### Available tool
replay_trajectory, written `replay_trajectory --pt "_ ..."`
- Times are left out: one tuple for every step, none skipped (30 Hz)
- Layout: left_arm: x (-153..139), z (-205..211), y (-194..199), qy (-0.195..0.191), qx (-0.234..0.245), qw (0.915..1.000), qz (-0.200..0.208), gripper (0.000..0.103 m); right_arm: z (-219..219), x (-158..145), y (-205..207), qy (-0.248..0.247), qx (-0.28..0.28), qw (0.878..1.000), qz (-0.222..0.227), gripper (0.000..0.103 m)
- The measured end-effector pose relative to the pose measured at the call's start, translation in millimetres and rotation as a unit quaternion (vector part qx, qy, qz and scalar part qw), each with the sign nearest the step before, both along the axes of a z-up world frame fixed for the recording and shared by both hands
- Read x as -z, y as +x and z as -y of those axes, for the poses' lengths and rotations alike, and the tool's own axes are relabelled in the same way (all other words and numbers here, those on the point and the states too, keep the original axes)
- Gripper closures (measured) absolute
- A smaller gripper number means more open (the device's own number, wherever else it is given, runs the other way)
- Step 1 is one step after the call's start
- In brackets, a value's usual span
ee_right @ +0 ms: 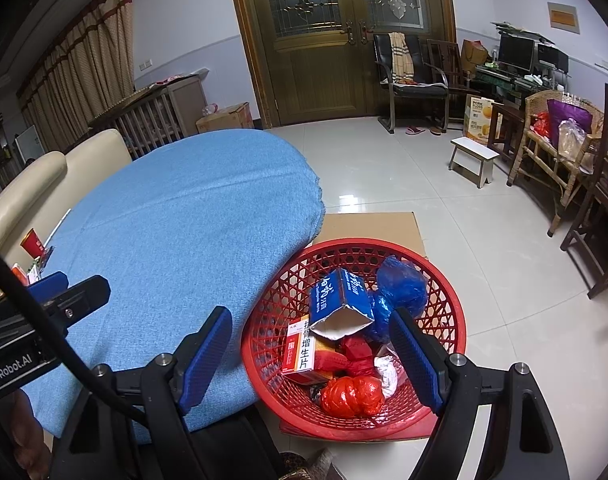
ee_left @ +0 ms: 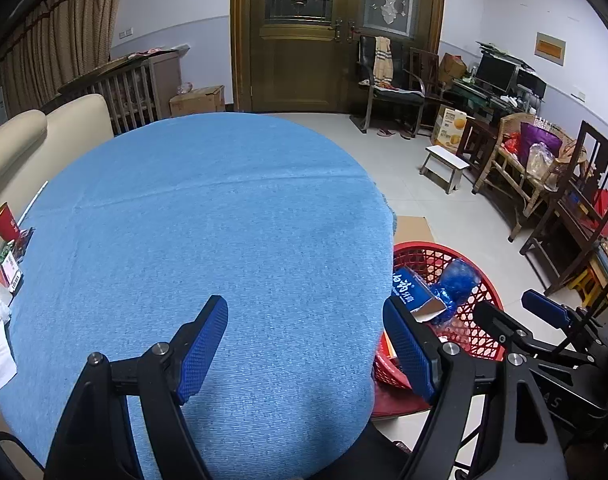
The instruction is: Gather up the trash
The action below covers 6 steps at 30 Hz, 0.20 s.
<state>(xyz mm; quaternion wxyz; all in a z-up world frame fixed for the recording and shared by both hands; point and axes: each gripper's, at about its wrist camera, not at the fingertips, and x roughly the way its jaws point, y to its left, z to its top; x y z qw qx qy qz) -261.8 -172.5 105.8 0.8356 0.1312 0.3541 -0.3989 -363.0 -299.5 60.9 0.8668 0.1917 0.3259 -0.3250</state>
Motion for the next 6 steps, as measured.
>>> replay_trajectory --pt "-0.1 -0.1 -1.0 0.000 0.001 1.0000 0.001 0.023 0.1 0.0 -0.2 0.000 0.000 1.000 0.000 0.020" --pt "-0.2 -0.3 -1.9 0.000 0.001 1.0000 0.004 0.023 0.2 0.7 0.0 0.000 0.001 1.000 0.000 0.020" --pt "-0.3 -0.6 -2.9 0.000 0.001 1.0000 0.007 0.023 0.1 0.8 -0.1 0.000 0.001 1.000 0.000 0.020" --pt "0.0 -0.9 -3.5 0.001 0.001 1.0000 0.008 0.023 0.2 0.8 0.0 0.000 0.000 1.000 0.000 0.020" --pt "-0.1 -0.5 -3.9 0.001 0.002 1.0000 0.007 0.023 0.3 1.0 -0.1 0.000 0.001 1.000 0.000 0.020" --pt "0.2 -0.3 -3.6 0.001 0.002 1.0000 0.005 0.023 0.2 0.9 -0.2 0.000 0.001 1.000 0.000 0.020"
